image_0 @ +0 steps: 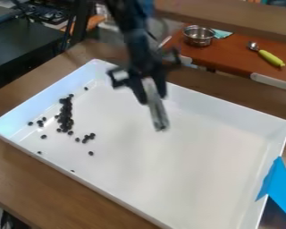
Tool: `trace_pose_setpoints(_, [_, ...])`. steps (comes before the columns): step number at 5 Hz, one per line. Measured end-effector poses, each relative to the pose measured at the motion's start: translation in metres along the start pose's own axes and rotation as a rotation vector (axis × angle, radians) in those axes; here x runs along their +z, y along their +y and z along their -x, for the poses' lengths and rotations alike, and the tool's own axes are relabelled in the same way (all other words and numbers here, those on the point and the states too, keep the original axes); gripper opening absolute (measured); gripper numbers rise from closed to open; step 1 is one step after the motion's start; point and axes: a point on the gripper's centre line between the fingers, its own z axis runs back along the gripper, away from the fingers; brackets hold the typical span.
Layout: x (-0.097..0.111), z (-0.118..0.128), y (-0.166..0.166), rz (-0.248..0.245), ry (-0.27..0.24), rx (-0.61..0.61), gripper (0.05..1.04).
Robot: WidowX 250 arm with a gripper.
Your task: Sweep into pile
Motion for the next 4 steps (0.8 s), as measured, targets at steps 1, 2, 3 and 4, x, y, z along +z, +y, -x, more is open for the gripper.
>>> trace_pose_setpoints(1, [-0.037,0.015,-0.017,-0.033,0.004,-0.051,0.37])
trace_pose_setpoints(2, [-0.05,0.013,-0.004,-0.011,-0.03,-0.061,0.37])
trace_pose_setpoints(3, [-0.051,-0.001,0.019,-0.001,-0.088,-0.048,0.37])
trace_pose_setpoints(4, [-0.04,-0.019,0.053,-0.009,-0.127,-0.031,0.37])
